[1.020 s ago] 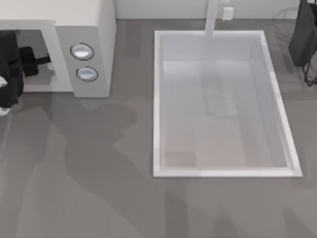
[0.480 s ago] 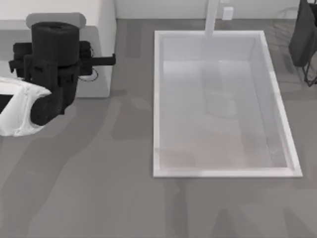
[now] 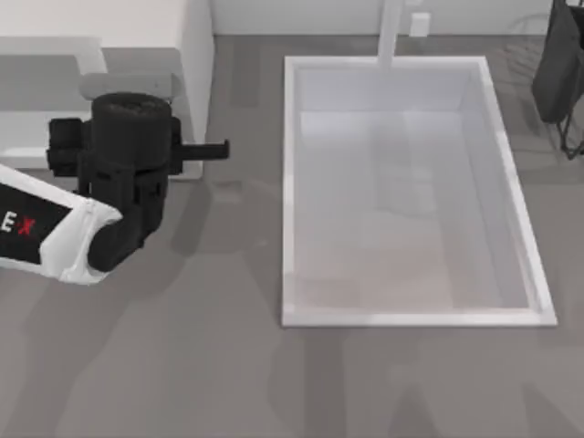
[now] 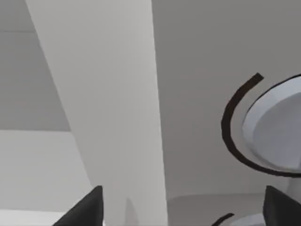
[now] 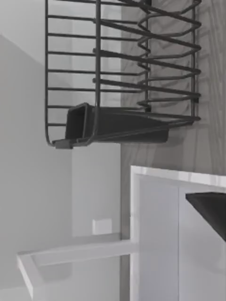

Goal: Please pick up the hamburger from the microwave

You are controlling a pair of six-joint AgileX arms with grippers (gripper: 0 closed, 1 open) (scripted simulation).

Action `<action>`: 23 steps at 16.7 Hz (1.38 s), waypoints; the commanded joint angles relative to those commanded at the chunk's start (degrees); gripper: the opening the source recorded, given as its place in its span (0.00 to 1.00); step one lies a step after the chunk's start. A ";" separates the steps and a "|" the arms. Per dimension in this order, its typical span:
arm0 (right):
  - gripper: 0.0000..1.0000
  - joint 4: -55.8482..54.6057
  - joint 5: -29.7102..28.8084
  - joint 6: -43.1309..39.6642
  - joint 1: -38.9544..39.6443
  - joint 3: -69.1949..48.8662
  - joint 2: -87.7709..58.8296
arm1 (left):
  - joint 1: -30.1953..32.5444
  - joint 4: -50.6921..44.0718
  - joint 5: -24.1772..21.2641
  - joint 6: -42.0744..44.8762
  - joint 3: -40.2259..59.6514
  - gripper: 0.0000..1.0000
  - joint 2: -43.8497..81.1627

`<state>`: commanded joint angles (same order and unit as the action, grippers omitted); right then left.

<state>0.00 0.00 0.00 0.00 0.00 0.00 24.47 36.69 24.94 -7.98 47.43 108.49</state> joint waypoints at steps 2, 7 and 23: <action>1.00 0.00 0.00 0.00 0.00 0.00 0.00 | 0.90 8.23 -0.52 -0.17 -1.36 0.00 4.70; 1.00 0.00 0.00 0.00 0.00 0.00 0.00 | 2.46 20.01 -1.72 -0.44 -4.33 0.00 12.82; 1.00 0.00 0.00 0.00 0.00 0.00 0.00 | 2.55 20.60 -1.81 -0.45 -4.56 0.83 13.29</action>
<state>0.00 0.00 0.00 0.00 0.00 0.00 27.01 57.29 23.13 -8.43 42.87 121.78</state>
